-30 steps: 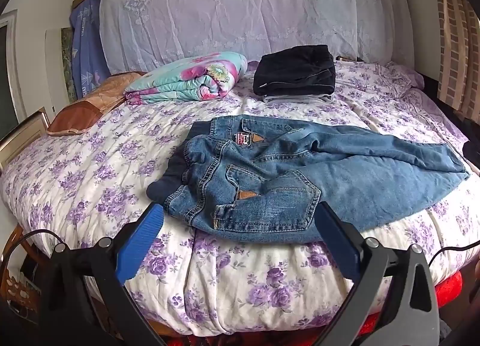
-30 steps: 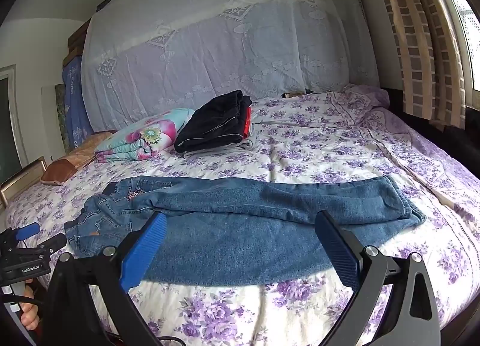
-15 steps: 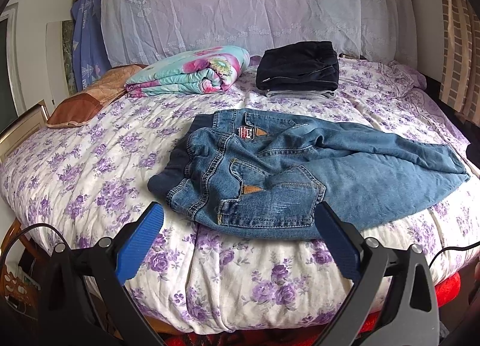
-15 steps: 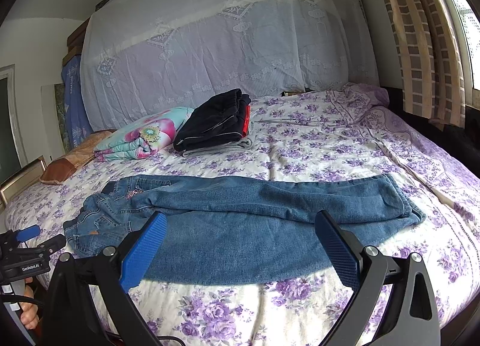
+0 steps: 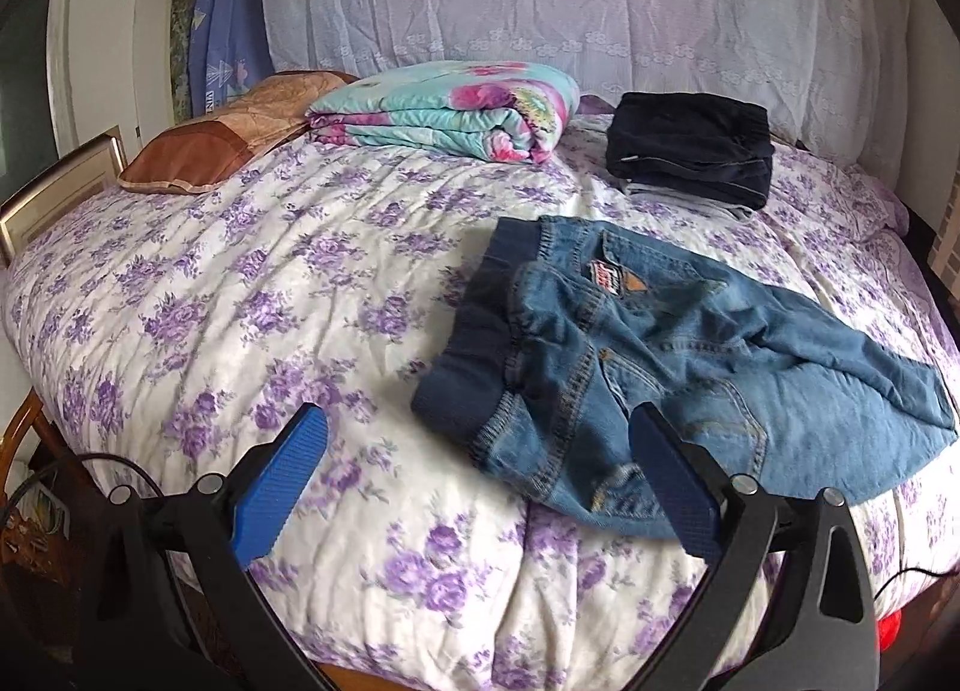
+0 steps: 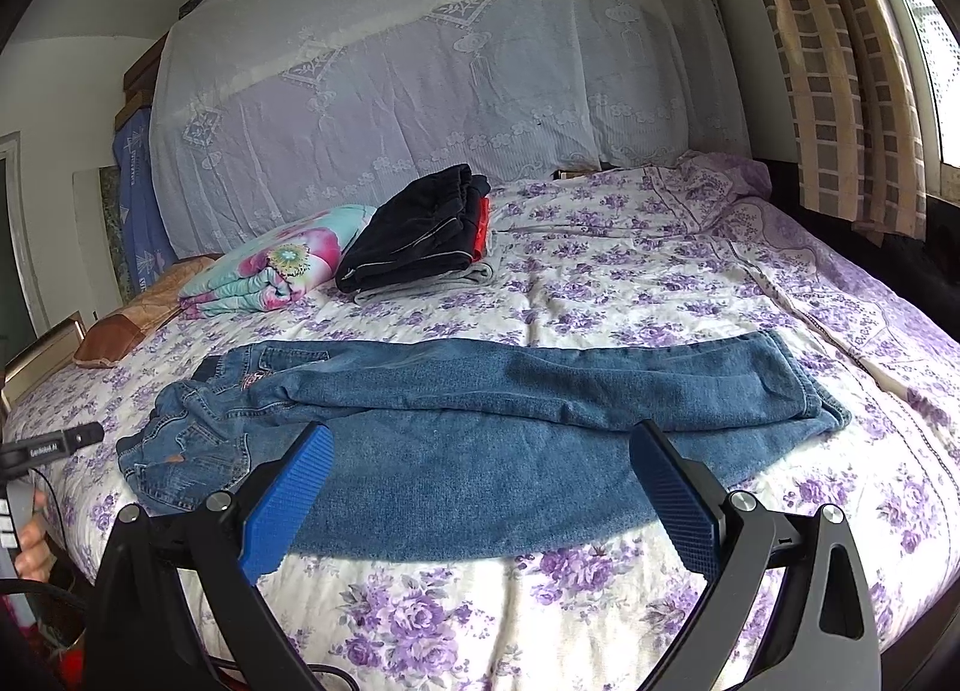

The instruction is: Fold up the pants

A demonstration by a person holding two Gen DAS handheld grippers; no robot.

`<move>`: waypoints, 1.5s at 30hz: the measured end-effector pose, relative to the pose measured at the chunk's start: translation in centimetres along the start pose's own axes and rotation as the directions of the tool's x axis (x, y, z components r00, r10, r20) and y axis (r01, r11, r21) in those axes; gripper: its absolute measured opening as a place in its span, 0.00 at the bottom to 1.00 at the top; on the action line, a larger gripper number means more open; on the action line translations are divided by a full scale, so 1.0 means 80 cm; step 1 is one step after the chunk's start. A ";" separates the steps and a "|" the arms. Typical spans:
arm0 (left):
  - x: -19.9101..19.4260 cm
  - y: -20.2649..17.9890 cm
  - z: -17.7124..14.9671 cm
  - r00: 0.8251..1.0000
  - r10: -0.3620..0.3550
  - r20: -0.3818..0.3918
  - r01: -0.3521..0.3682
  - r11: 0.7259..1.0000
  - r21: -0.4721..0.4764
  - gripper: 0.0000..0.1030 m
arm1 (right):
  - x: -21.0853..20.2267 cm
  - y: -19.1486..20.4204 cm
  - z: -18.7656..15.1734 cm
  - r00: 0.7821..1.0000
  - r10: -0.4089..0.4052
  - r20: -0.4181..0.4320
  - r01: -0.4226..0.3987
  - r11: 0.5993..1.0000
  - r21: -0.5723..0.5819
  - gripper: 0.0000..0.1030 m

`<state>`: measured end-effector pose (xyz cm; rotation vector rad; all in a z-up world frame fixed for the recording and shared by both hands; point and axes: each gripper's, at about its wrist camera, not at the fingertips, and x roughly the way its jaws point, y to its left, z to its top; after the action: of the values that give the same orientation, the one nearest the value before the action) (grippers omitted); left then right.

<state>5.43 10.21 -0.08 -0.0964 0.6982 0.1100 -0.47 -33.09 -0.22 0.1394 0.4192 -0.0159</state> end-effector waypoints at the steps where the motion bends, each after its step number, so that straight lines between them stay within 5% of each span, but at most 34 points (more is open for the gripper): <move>1: 0.005 0.003 0.012 1.000 0.004 0.000 -0.004 1.000 -0.001 0.95 | 0.002 0.000 0.000 1.000 -0.004 -0.003 0.004 1.000 -0.002 0.97; 7: 0.076 -0.014 0.094 0.996 -0.017 -0.089 0.020 0.999 0.037 0.95 | 0.013 -0.018 0.008 0.999 -0.042 -0.007 0.042 0.999 0.001 0.97; 13: 0.181 -0.009 0.155 0.969 -0.050 -0.242 0.034 0.997 -0.069 0.95 | 0.022 -0.053 0.020 0.994 -0.110 -0.001 0.110 0.993 0.034 0.97; 18: 0.240 -0.003 0.170 0.946 -0.036 -0.323 0.007 0.996 -0.090 0.95 | 0.039 -0.080 0.026 0.991 -0.129 -0.025 0.131 0.987 0.095 0.97; 23: 0.260 -0.017 0.169 0.922 -0.130 -0.365 0.098 0.990 -0.104 0.95 | 0.059 -0.090 0.032 0.989 -0.144 -0.040 0.148 0.983 0.108 0.97; 27: 0.277 -0.035 0.162 0.911 -0.130 -0.392 0.119 0.992 -0.052 0.95 | 0.067 -0.093 0.031 0.988 -0.142 -0.057 0.148 0.982 0.114 0.97; 29: 0.282 -0.037 0.160 0.901 -0.158 -0.404 0.148 0.987 -0.056 0.87 | 0.070 -0.095 0.030 0.987 -0.145 -0.066 0.152 0.981 0.117 0.97; 31: 0.286 -0.039 0.159 0.889 -0.177 -0.422 0.169 0.984 -0.057 0.61 | 0.072 -0.098 0.030 0.986 -0.153 -0.069 0.161 0.980 0.119 0.97; 36: 0.267 -0.040 0.165 0.918 -0.165 -0.360 0.159 0.986 -0.048 0.45 | 0.075 -0.102 0.033 0.982 -0.179 -0.063 0.185 0.976 0.111 0.97; 41: 0.232 -0.029 0.185 0.934 -0.237 -0.267 0.209 0.969 -0.130 0.18 | 0.072 -0.130 0.046 0.976 -0.209 -0.060 0.215 0.968 0.132 0.97; 42: 0.222 -0.025 0.192 0.954 -0.193 -0.228 0.166 0.977 -0.131 0.05 | 0.071 -0.140 0.049 0.974 -0.215 -0.065 0.222 0.965 0.141 0.97; 45: 0.195 0.000 0.216 0.984 -0.145 -0.100 0.127 0.978 -0.167 0.00 | 0.068 -0.173 0.061 0.963 -0.261 -0.073 0.270 0.951 0.152 0.97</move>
<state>28.31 13.48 3.03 -0.3063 0.7918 0.0289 5.88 -47.40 0.13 0.2416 0.4862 -0.3128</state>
